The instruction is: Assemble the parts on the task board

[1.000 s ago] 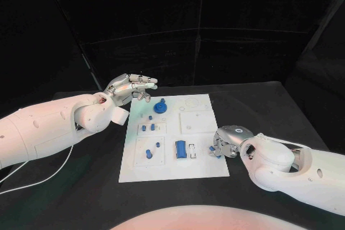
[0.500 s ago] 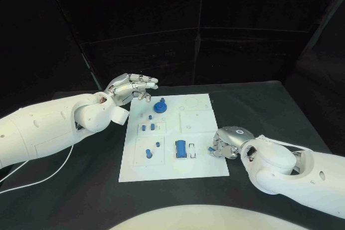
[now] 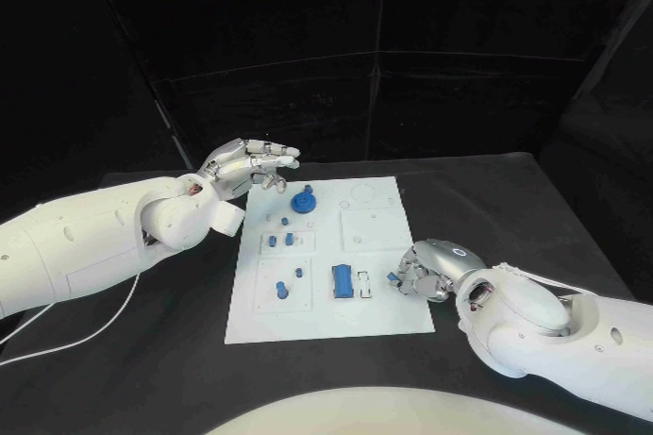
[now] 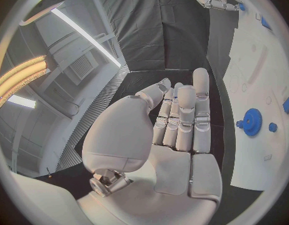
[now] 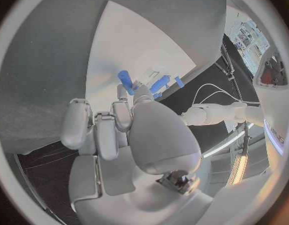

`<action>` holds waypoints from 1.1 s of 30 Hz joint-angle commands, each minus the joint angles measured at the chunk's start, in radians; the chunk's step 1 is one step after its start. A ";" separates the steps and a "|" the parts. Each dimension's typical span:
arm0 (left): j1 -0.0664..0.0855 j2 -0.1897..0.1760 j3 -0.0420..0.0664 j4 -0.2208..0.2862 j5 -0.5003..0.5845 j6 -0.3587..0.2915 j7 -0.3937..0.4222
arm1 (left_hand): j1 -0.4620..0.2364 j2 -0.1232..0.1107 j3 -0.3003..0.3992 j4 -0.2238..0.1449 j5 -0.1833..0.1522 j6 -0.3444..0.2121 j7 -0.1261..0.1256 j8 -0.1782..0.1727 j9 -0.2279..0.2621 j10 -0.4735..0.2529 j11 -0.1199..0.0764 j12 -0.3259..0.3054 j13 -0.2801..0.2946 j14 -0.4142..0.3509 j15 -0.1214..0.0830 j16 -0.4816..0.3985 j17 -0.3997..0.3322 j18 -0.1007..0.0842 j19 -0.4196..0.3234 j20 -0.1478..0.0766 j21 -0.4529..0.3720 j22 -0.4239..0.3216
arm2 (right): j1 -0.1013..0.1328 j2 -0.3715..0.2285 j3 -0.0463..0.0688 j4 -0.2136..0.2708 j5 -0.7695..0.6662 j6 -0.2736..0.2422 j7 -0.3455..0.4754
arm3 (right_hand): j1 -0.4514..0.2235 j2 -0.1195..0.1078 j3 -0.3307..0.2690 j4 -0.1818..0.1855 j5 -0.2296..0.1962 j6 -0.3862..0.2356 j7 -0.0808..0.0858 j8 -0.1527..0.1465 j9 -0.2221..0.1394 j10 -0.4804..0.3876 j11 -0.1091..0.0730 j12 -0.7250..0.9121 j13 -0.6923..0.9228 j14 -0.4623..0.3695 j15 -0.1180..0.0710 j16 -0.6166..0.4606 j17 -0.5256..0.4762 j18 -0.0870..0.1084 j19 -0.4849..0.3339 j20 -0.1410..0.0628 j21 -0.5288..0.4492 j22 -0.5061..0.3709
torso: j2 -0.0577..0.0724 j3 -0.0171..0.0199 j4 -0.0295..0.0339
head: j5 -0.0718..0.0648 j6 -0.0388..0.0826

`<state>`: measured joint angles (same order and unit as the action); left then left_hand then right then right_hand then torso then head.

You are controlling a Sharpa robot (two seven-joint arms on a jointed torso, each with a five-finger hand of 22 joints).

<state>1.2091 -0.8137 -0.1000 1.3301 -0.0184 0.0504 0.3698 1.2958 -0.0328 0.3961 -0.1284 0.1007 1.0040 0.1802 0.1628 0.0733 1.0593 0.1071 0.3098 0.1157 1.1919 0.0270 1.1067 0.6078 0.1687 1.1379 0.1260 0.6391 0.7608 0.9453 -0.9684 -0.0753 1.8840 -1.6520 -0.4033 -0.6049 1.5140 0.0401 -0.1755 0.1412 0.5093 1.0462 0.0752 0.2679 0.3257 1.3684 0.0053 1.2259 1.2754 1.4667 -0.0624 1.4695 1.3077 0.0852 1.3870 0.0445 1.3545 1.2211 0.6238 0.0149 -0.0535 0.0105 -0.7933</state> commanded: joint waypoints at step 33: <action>0.002 0.005 0.001 0.003 0.000 0.012 0.001 | 0.001 0.007 0.003 0.000 0.004 -0.007 0.001 0.007 0.000 -0.007 0.000 0.005 0.002 -0.008 -0.001 -0.003 -0.001 0.015 -0.007 0.000 -0.007 -0.002 | 0.002 0.126 0.001 -0.069 0.327 -0.089 0.011 | -0.074 -0.025 0.053 0.098 -0.051 0.031 -0.006 -0.005 0.004 0.037 -0.013 0.027 0.034 0.073 -0.009 0.010 0.110 -0.011 0.011 -0.004 0.011 0.012 | -0.001 0.0012 -0.0009 | 0.004 -0.003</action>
<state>1.2098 -0.8100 -0.1001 1.3311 -0.0185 0.0507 0.3682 1.2958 -0.0328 0.3961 -0.1284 0.1007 1.0041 0.1802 0.1628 0.0733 1.0594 0.1072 0.3097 0.1156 1.1919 0.0270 1.1067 0.6076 0.1687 1.1379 0.1260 0.6391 0.7601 0.9469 -0.8446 -0.0737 1.8132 -1.3473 -0.4725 -0.6021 1.4496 0.0136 -0.1230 0.2359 0.4625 1.0737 0.0660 0.2614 0.3307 1.3759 0.0124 1.2438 1.2462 1.4629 -0.0659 1.4736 1.3075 0.0851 1.3904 0.0411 1.3623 1.2324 0.6230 0.0157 -0.0541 0.0142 -0.7963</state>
